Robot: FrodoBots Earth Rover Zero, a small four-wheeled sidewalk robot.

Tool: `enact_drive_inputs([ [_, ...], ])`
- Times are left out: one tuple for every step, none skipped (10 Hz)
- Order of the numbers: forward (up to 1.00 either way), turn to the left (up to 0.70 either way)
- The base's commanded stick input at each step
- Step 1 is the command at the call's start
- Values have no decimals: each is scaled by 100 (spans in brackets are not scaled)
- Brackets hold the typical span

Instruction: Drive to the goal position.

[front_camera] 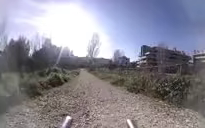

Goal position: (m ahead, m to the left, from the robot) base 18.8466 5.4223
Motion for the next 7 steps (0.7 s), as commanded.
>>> enact_drive_inputs([
  [50, 0],
  [50, 0],
  [50, 0],
  [50, 0],
  [50, 0],
  [50, 0],
  [50, 0],
])
